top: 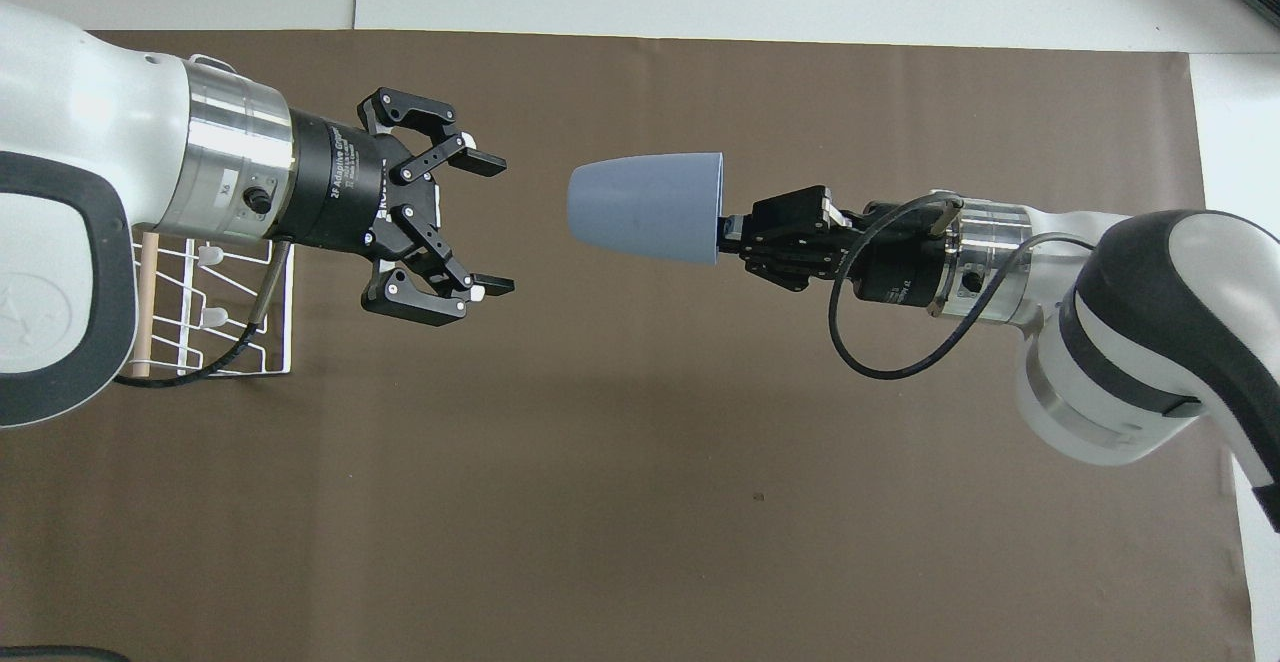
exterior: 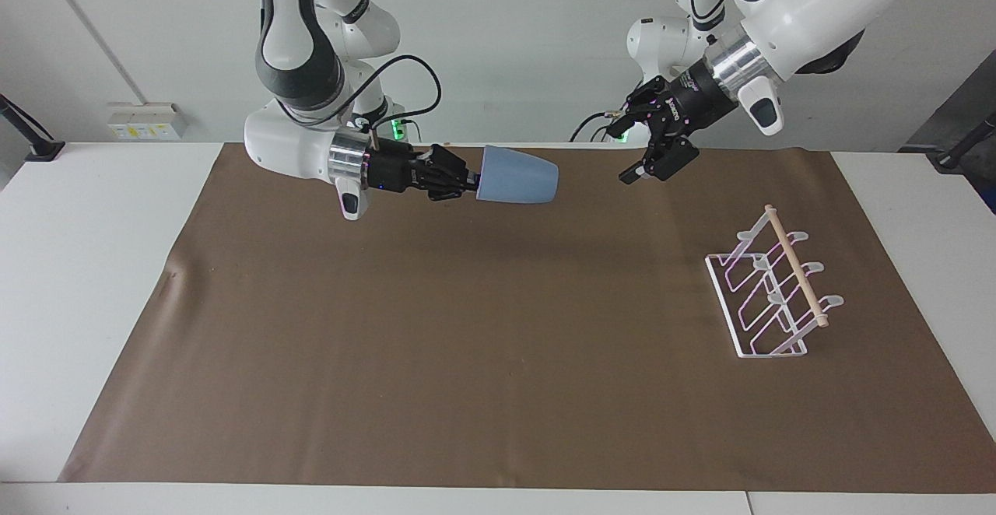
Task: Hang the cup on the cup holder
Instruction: 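Close the left gripper around the cup's base held by the right gripper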
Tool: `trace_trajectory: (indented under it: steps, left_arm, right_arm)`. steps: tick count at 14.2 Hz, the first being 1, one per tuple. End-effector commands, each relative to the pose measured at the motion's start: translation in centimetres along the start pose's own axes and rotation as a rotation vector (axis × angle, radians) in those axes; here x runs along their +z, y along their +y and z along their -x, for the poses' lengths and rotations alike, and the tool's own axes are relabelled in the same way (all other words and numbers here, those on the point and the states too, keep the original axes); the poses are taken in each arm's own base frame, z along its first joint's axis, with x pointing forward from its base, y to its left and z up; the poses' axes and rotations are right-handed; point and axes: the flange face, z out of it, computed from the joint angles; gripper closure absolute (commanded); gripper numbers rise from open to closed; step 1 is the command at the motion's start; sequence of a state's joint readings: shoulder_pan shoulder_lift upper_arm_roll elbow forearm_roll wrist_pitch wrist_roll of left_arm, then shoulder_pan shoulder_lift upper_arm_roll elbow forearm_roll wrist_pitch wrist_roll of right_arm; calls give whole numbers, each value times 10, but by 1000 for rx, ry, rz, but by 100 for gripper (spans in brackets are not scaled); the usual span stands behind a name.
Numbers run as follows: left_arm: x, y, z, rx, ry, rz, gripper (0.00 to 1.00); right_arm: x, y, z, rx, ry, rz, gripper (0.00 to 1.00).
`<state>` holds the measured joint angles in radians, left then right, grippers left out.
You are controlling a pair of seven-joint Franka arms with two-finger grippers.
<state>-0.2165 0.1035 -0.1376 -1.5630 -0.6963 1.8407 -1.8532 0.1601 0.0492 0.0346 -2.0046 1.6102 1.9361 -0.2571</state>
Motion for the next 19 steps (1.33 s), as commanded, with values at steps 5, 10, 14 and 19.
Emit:
trace_trajectory:
  steps: [5, 10, 14, 19]
  left_arm:
    - [28, 3, 31, -42, -61, -12, 0]
    - [43, -11, 49, -28, -60, -32, 0]
    - [47, -12, 55, -27, -71, -14, 0]
    - [54, -19, 66, -26, -76, -9, 0]
  right_arm:
    - [1, 0, 11, 6, 11, -17, 100]
    - [-1, 0, 10, -6, 12, -17, 100]
    - [-1, 0, 10, -5, 13, -16, 100]
    - [-1, 0, 10, -5, 13, -15, 100]
